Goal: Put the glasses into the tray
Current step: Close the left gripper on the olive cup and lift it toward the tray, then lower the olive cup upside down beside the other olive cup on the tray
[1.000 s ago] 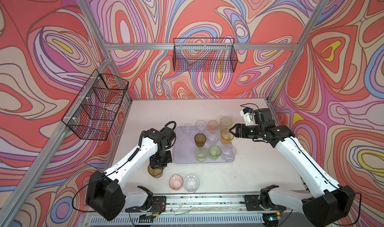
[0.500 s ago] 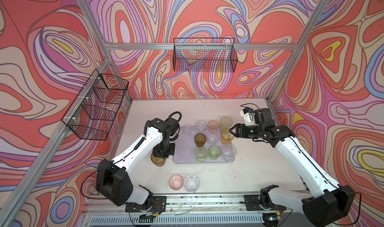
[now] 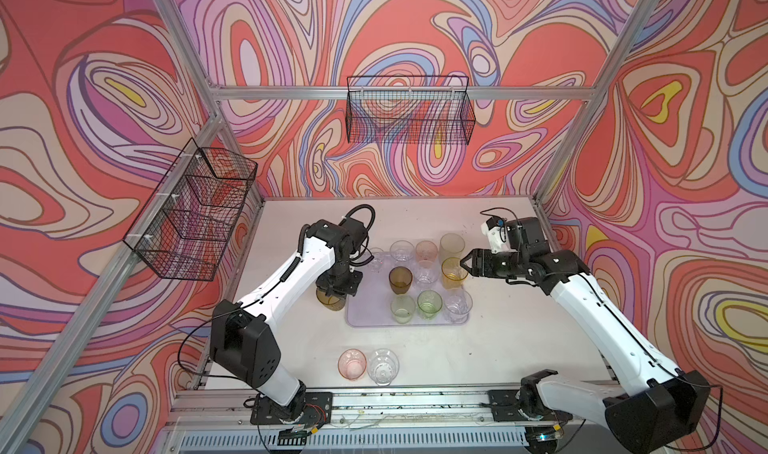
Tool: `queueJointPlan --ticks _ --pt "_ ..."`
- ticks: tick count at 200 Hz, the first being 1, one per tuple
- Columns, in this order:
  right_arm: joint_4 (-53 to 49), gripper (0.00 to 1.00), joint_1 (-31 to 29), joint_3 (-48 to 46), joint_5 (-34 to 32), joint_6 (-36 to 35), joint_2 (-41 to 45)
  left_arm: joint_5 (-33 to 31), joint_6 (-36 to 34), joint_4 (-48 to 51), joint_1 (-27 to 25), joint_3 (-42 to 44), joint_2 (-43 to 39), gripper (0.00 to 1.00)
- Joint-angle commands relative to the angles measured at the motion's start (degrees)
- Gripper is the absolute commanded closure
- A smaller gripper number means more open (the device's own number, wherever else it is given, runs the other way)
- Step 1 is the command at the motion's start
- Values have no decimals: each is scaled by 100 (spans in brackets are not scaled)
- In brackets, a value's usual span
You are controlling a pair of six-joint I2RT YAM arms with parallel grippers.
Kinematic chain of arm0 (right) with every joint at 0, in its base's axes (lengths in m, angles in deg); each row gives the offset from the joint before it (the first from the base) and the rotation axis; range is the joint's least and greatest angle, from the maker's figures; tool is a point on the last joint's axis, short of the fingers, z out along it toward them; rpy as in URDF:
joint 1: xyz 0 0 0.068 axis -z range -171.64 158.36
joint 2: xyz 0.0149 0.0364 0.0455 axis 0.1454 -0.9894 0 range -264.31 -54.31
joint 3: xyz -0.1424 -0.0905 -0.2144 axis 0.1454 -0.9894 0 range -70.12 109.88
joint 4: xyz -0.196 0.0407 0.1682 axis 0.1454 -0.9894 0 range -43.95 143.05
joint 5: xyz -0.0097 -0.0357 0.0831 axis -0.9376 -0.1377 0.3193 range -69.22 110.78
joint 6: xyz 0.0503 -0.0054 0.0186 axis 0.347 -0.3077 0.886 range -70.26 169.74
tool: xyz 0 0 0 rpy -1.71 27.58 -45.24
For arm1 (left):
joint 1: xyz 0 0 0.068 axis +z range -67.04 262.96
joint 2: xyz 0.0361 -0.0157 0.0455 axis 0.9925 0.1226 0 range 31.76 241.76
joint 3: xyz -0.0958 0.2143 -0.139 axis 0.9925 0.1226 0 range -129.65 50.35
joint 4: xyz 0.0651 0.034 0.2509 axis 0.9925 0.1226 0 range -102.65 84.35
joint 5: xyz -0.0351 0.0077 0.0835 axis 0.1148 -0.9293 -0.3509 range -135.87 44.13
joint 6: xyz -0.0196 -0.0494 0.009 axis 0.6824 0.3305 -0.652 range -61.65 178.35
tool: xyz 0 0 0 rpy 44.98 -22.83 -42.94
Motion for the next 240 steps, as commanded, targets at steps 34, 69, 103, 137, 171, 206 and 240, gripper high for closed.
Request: queueJointPlan --ticks 34,69,103,137,171,206,240 --pt "-86 30 19 113 -105 -82 121 -192 -291 -101 -392 -705 623 100" --pt "-129 30 19 93 -124 -85 174 -269 -261 -160 -570 -986 1064 100" --pt "-183 30 19 81 -175 -81 217 -254 -317 -287 -642 -1223 1356 100" --pt "-165 30 19 39 -184 -80 243 -224 -384 -339 -714 -1475 1688 100" --pt "-191 30 19 51 -203 -77 244 -229 -390 -366 -732 -1666 1940 100" --pt "-192 30 19 56 -202 -66 240 -189 -401 -371 -758 -1880 2156 100" --pt "-192 30 24 51 -203 -76 226 -132 -370 -394 -794 -2036 2343 100"
